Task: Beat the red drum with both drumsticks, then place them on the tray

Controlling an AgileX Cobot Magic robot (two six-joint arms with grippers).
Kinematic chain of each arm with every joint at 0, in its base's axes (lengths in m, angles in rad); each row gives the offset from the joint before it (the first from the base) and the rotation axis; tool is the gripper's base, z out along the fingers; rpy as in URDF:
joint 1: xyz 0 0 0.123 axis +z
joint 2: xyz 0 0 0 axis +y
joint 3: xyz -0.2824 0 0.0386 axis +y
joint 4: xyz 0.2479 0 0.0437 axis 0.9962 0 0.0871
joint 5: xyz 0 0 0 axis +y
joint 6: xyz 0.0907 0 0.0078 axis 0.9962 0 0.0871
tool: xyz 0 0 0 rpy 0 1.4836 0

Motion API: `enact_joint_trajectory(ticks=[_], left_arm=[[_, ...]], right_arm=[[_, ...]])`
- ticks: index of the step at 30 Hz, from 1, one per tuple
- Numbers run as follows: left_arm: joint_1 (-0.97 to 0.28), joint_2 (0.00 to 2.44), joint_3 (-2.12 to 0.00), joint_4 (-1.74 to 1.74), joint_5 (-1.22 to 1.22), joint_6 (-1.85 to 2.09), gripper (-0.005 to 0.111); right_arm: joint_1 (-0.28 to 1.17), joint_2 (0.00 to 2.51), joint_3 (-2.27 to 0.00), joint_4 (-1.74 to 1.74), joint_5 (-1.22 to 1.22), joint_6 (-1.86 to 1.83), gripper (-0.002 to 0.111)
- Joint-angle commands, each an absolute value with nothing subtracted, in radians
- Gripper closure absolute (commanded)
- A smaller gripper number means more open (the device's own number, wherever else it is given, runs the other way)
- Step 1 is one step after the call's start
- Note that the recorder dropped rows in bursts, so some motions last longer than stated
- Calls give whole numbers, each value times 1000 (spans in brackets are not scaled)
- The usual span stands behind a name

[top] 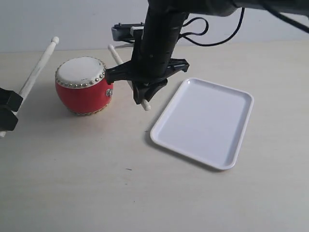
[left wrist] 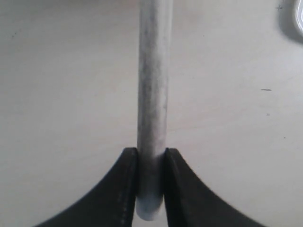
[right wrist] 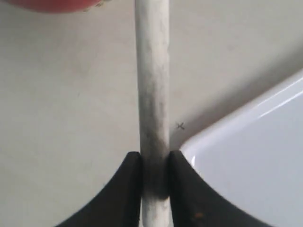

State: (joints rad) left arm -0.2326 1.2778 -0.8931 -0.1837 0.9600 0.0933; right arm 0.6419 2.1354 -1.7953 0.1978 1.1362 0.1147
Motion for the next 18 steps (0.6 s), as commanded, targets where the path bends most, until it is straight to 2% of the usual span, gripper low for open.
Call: enact_joint_trajectory(ticks=[1,10,18], left_arm=[[-230,1318,-893,-188,922,97,107],[-230,1462,-893,-188,889,100,107],[-230,1429,-912,-190,917,111,107]], right_arm=[[651,2052,-1802,206,1221,0,108],[659,1997,-1802,362,1221,-25,108],[733,2073,-1802,347,1221,-33,108]])
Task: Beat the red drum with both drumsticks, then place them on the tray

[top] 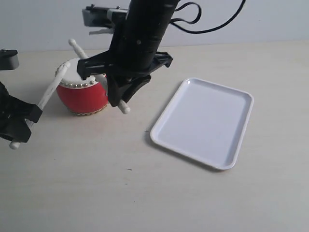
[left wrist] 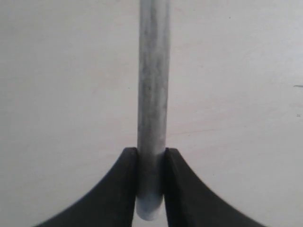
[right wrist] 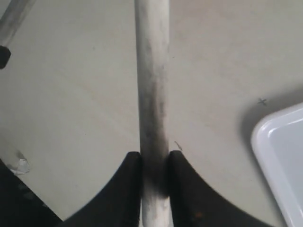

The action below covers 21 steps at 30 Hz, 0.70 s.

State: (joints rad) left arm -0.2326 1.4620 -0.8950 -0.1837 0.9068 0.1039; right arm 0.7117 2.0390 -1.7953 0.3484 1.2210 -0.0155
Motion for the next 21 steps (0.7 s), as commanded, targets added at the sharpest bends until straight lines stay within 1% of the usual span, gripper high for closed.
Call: enact_joint_trajectory(ticks=[1,9,21], left_arm=[[-230,1423,-912,-192,925,111,107],[-230,1401,-912,-216,947,93,107],[-230,1407,-912,-242,929,99,107]], right_arm=[[733,2077,-1802,347,1221,-28,108],[731,2072,-1800,224,1221,0,108],[731,2074,-1800,227,1221,29,108]])
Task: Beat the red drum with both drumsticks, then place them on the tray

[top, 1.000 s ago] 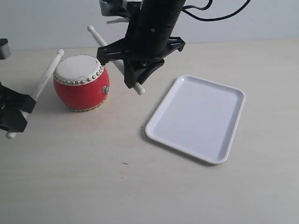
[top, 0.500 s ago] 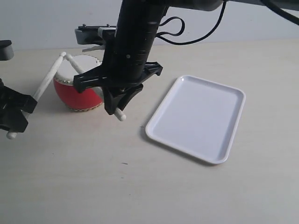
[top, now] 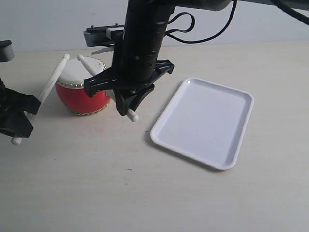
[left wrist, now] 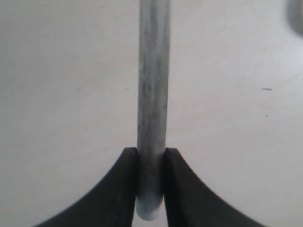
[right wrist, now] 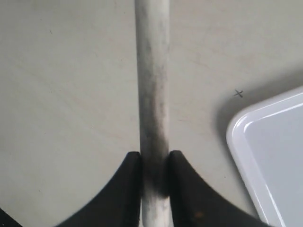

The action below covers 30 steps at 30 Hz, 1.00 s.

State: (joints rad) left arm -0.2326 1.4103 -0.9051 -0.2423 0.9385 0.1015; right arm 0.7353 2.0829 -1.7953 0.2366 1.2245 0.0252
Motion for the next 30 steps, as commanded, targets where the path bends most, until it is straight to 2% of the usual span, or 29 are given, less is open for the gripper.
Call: enact_joint_trajectory(ticks=[1,11,21,30], left_arm=[[-230,1407,-912,-238,931,99,107],[-230,1409,-912,-188,919,97,107],[-230,1409,-945,-195,974,100,107],[-230,1615,-935,-199,906,133,107]], right_arm=[[731,2071,-1800,227,1221,29,108],[731,2025,-1803,157,1221,84,108],[731,2215,-1803,307,1221,55,108],[731,1999,-1803,217,1221,80,108]])
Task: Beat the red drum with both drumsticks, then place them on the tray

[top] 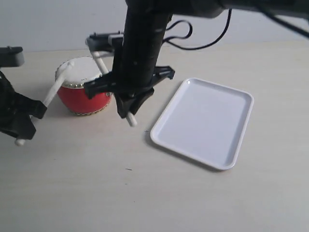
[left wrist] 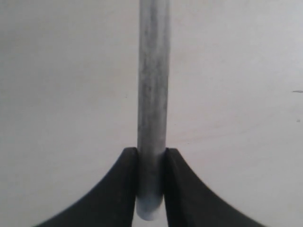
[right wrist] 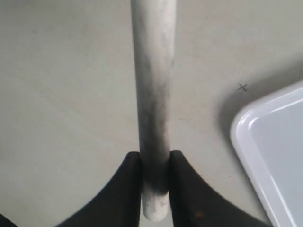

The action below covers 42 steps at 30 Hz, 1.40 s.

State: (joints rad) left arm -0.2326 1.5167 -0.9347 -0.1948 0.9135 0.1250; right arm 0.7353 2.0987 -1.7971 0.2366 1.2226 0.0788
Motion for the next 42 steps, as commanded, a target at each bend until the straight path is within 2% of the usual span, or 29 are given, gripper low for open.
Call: enact_joint_trajectory(ticks=[1,5,14,17,23,28,33,38,42], left_arm=[[-230,1635,-940,-199,925,133,107],[-230,1662,-979,-199,1014,138,107],[-230,1481,-1058,-202,1095,139,107],[-230,1468,-1058,-195,1061,139,107],[-230,1692,-1023,-206,1020,139,107],[-230,1695,-1047,-211,1085,145,107],[-230,1473,-1061,-228,1124,145,107],[-230,1433,-1058,-216,1119,169,107],[-230,1560,-989,-225,1043,179,107]], right_arm=[[731,1991,-1803,217,1221,80,108],[733,2023,-1803,230,1214,74,108],[733,2271,-1803,418,1221,0,108],[733,2223,-1803,359,1221,7,108],[733,1972,-1803,228,1206,54,108],[733,2096,-1803,279,1159,47,108],[733,2308,-1803,414,1221,-17,108],[733,2258,-1803,409,1221,-13,108],[733,2116,-1803,400,1216,-13,108]])
